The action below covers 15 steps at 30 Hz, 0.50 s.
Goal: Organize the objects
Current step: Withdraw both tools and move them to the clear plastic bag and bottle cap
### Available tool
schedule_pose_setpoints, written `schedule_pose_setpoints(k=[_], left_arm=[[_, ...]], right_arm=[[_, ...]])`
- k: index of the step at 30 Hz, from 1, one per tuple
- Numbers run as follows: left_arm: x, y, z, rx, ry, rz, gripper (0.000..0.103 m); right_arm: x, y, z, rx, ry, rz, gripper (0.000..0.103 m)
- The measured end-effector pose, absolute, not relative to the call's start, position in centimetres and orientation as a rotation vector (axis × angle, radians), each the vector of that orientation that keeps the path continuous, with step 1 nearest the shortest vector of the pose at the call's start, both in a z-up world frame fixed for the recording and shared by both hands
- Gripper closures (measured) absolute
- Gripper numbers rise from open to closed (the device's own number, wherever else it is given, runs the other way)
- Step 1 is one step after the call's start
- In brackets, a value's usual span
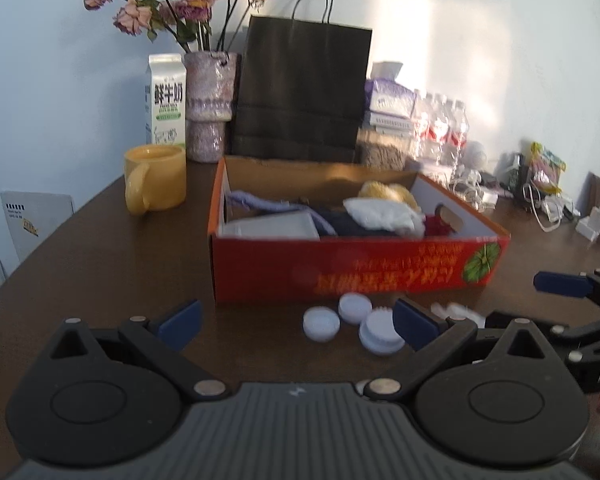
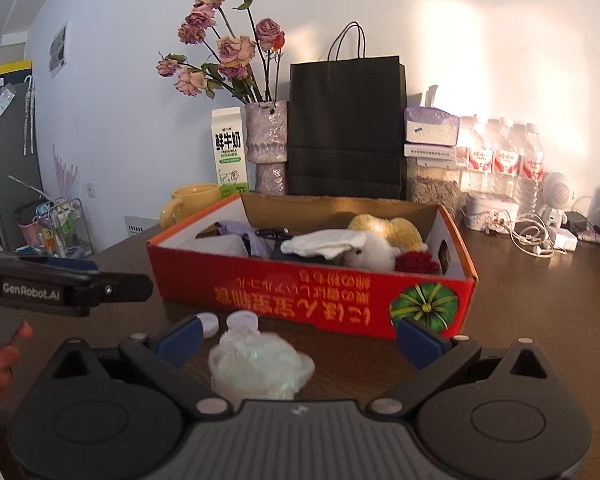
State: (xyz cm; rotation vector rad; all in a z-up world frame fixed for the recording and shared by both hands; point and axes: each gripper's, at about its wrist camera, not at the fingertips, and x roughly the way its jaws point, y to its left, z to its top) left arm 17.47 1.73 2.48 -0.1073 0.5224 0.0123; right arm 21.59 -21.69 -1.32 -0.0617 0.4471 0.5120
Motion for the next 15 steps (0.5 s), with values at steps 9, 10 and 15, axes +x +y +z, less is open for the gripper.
schedule_pose_setpoints(k=[9, 10, 15], left_arm=[[17.1, -0.8, -0.8, -0.056, 0.634, -0.045, 0.001], [17.1, -1.1, -1.0, -0.047, 0.638, -0.053, 0.002], [17.3, -2.0, -1.6, -0.026, 0.658, -0.065, 0.01]], right_arm=[[20.6, -23.0, -2.7, -0.053, 0.482, 0.489, 0.0], [20.5, -23.1, -2.7, -0.052, 0.482, 0.489, 0.0], [20.3, -23.2, -2.9, -0.049, 0.486, 0.488, 0.0]])
